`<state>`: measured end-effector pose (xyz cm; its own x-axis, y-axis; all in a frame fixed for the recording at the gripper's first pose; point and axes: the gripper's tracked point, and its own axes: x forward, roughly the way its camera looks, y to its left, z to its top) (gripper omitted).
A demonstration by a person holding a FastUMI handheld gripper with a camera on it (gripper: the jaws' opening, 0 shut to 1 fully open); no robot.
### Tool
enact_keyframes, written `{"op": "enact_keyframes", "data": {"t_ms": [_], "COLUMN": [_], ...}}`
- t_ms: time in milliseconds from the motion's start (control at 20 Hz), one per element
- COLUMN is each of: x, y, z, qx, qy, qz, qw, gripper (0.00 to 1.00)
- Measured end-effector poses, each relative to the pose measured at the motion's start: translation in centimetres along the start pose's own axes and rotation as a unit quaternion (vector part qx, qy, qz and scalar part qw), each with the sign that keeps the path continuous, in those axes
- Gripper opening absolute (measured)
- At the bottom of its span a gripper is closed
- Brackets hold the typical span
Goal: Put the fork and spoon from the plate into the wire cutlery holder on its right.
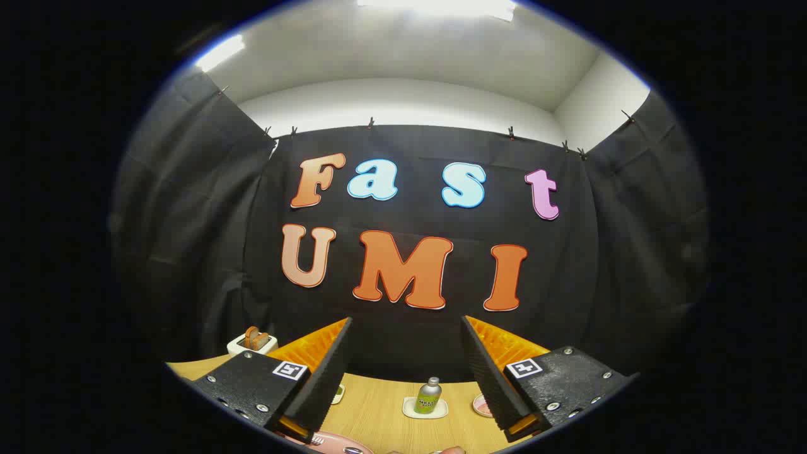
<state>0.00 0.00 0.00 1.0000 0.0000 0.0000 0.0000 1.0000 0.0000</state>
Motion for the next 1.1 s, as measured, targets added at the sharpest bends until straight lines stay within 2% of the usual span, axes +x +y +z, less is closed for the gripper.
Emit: {"op": "enact_keyframes", "data": {"t_ms": [450, 800, 900, 1100], "x": [-0.2, -0.4, -0.3, -1.4], "y": [0.1, -1.7, -2.0, -0.2], "z": [-1.4, -1.5, -3.5, -10.1], "qx": [-0.007, -0.014, -0.016, -0.018], "qy": [0.019, 0.021, 0.046, 0.146], "qz": [-0.007, -0.015, -0.014, 0.02], "qw": [1.0, 1.0, 0.999, 0.989], "gripper": [0.99, 0.99, 0.99, 0.99]}}
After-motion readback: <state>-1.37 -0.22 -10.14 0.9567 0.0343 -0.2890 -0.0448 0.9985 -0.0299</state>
